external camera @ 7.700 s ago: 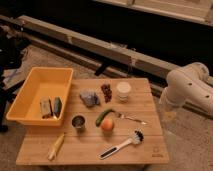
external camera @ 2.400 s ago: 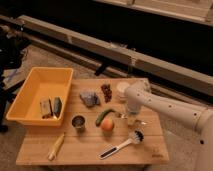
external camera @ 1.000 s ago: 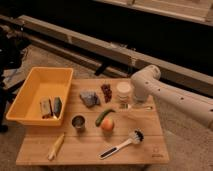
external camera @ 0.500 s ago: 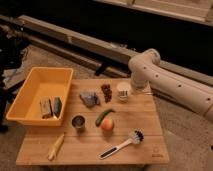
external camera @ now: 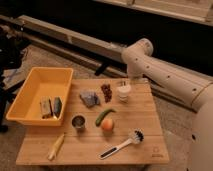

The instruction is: Place fork in paper cup

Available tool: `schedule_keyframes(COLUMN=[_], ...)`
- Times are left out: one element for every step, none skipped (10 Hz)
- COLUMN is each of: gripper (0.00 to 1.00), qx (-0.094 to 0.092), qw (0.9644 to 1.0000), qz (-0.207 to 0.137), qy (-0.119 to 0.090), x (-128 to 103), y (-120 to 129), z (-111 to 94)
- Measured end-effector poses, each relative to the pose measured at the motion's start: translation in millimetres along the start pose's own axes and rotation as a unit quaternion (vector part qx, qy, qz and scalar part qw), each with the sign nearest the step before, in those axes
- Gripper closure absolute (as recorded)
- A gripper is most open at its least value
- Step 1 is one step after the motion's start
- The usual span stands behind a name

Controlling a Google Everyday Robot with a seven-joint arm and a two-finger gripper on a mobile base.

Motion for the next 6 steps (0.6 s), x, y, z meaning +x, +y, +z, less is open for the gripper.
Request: schedule_keyframes(gripper=[0.98,0.98,0.98,0.98,0.98,0.98], qx=[0.002,0.007,0.011,0.014,0.015,0.012], qw=[1.0,0.9999,0.9998,0.9995,0.9992,0.999], qz=[-0.003,-0.01,-0.018,-0.025,-0.027,-0.024], qy=[-0.001,-0.001,0.005,0.013,0.025,0.037], x=[-4.6,-15.1,-24.2,-31.6,-32.6,-24.9], y=[-1.9,-3.5,-5.3,-8.3,-12.5,-14.8], z=[-1.0,-2.3,-1.7,-0.9,3.0,7.3])
